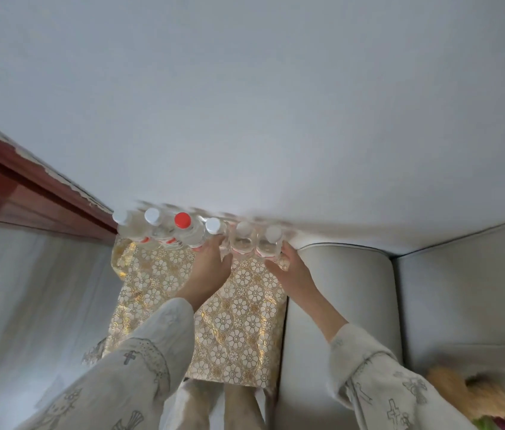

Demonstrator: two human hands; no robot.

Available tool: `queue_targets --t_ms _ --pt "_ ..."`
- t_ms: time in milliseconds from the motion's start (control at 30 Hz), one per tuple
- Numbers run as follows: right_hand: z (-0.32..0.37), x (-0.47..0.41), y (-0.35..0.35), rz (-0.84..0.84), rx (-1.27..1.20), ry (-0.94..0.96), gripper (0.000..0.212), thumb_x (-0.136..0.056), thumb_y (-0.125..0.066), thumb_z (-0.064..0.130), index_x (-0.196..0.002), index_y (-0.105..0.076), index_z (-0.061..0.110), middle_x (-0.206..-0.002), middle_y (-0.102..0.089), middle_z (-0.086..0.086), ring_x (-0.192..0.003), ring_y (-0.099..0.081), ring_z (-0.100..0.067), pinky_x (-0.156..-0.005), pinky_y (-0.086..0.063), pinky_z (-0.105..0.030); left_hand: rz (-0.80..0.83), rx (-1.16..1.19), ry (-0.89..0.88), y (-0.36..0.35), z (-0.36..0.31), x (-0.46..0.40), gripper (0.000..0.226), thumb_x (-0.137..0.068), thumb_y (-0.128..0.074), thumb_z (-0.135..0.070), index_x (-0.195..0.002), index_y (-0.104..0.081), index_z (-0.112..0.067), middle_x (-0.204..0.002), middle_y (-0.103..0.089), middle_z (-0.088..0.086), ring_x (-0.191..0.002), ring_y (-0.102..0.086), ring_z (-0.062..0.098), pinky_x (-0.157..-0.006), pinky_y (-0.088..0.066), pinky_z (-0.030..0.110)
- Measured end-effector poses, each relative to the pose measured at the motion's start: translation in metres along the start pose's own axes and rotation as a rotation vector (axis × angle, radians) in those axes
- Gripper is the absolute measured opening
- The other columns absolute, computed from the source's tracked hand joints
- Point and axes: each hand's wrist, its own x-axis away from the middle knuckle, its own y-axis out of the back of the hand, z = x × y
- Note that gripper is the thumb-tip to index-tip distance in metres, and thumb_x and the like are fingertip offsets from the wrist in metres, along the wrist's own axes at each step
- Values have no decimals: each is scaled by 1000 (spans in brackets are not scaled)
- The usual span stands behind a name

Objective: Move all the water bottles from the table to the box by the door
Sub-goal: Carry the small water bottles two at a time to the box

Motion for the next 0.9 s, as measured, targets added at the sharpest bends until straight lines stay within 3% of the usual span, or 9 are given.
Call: queue_targets --t_ms 100,167,233,300,433,633,700,800,900 --pt "15 40 -17 5 -66 -58 49 -88 -54 29 -133 -38 18 -134 -48 -3 -119 -47 -16 -90 -41 -23 72 78 77 15 20 43 38 -92 -46 -19 -127 -44 -3 -129 -54 14 -116 -52 24 -96 -44 31" --pt "26 70 -36 38 -42 -81 44 -88 -51 33 -129 -43 18 -121 -53 3 -99 -51 -10 -72 -40 -18 107 149 136 25 39 79 36 -93 -44 -20 -126 -47 -4 -127 -57 12 -111 -54 19 -89 -41 21" --pt "36 97 -58 122 20 -29 41 -89 -50 36 -125 -47 16 -111 -54 5 -90 -52 -7 -69 -39 -19 98 216 198 34 62 117 35 -94 -44 -20 -125 -48 -5 -125 -58 11 -108 -54 18 -87 -40 20" --pt "48 122 -83 216 92 31 38 -90 -49 36 -122 -49 15 -108 -55 6 -95 -54 -7 -68 -39 -12 42 309 287 45 90 157 33 -93 -45 -20 -122 -52 -5 -119 -61 10 -103 -56 19 -84 -43 24" --pt "74 172 -144 415 242 139 34 -92 -46 33 -121 -50 15 -109 -58 5 -97 -55 -4 -77 -44 -13 -236 532 504 70 151 246 26 -92 -47 -13 -112 -58 -2 -110 -64 15 -105 -59 31 -88 -45 36" --pt "97 263 -266 647 431 265 30 -92 -48 20 -119 -53 5 -115 -61 -13 -107 -58 -22 -95 -47 -34 -600 777 646 89 242 404 26 -93 -44 -12 -112 -57 -1 -108 -66 18 -86 -60 21 -75 -43 28" --pt "96 302 -310 716 447 305 28 -91 -50 16 -116 -54 3 -112 -62 -16 -105 -60 -26 -93 -47 -35 -703 845 695 89 272 459 25 -93 -44 -12 -112 -57 -2 -108 -66 19 -86 -60 21 -75 -44 30" --pt "87 366 -376 841 480 356 26 -90 -52 10 -113 -55 -2 -103 -63 -19 -94 -61 -28 -77 -47 -26 -842 936 761 86 312 539 25 -93 -45 -14 -111 -58 -3 -107 -66 19 -86 -60 22 -69 -45 25" --pt "77 429 -440 1003 528 418 24 -90 -51 7 -111 -55 -3 -101 -63 -23 -85 -58 -23 -72 -45 -23 -983 985 811 86 349 613 23 -92 -46 -17 -109 -59 -7 -106 -68 16 -89 -62 22 -74 -45 29"
